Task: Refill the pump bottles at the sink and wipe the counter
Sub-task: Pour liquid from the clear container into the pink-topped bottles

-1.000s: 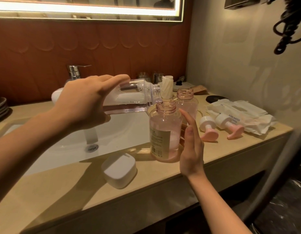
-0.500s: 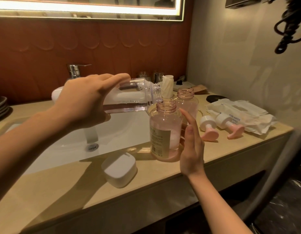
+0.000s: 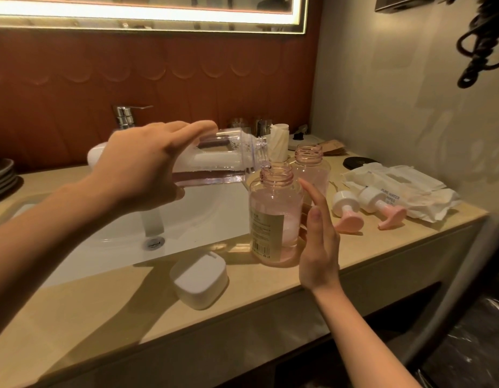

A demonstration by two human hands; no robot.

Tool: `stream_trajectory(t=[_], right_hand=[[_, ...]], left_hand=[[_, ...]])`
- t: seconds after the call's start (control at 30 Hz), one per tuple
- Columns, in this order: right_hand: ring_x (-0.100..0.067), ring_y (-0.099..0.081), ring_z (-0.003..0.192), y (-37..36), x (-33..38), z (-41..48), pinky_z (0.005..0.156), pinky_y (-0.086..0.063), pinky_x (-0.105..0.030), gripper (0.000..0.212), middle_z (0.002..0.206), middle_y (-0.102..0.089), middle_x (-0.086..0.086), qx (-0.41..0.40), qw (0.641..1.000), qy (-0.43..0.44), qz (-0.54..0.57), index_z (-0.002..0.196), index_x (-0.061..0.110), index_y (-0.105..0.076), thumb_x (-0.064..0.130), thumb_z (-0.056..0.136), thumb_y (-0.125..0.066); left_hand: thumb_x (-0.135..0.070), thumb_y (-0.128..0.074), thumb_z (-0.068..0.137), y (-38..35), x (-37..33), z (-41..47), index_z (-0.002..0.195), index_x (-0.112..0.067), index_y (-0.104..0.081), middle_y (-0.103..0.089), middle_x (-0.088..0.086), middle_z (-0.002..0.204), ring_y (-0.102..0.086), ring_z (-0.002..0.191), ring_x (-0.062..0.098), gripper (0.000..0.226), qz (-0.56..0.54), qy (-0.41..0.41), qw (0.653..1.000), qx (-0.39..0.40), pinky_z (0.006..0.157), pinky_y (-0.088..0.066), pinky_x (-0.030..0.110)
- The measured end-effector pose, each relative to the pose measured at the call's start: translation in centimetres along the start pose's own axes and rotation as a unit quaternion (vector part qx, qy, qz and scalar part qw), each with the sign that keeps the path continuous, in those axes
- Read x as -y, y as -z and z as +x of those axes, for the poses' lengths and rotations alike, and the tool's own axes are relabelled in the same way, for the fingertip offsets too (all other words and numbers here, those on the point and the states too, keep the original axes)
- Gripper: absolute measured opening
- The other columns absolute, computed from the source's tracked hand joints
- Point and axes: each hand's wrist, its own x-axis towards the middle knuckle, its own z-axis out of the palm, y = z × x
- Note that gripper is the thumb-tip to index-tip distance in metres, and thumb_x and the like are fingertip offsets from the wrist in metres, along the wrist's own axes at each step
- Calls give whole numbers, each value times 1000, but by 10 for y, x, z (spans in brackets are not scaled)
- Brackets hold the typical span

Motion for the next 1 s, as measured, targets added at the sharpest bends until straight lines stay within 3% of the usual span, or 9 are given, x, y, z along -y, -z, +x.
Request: stream_trajectory(t=[0.17,0.33,0.47,0.6,0.83,1.0], right_hand=[[-10,-47,127,0,0,0,101,-43,-46,62,138,-50,5,-2,1000,-1,2,135,29,-42,68,90,-23],[-16,-47,128,0,-1,0,100,-41,-53,58,138,-51,1,-2,1000,1,15,136,29,-42,64,92,-24],[-15,-47,128,1,-1,0,100,-41,-54,51,137,-52,3,1,1000,0,23,135,30,-43,55,95,-26],[-17,-48,127,0,-2,0,99,-41,-55,54,136,-53,2,4,1000,-4,24,135,33,-43,62,93,-25],[-20,-49,127,1,-1,1,99,-41,-56,54,136,-53,0,8,1000,-6,20,134,35,-42,64,92,-25],[-20,-48,127,1,0,0,100,-41,-55,51,136,-53,-1,7,1000,-3,19,135,32,-43,58,94,-25]], left_hand=[[-10,-88,47,0,0,1,135,-16,-46,-67,14,105,-64,79,35,98,-6,-4,1000,5,55,-46,31],[-9,-88,48,-1,0,0,135,-15,-47,-68,14,104,-64,78,35,97,-9,-4,1000,1,57,-40,27],[-10,-87,48,0,-1,0,135,-16,-47,-67,13,105,-64,80,36,96,-8,-3,1000,-3,56,-41,28],[-10,-89,49,0,-1,1,135,-14,-47,-67,15,105,-64,80,36,96,-13,-9,1000,0,55,-47,33],[-9,-89,48,0,-1,1,134,-13,-47,-68,16,104,-64,78,36,95,-12,-7,1000,-1,54,-44,30],[-9,-89,48,0,-1,1,135,-15,-46,-67,15,104,-64,77,36,97,-10,-8,1000,5,53,-48,33]])
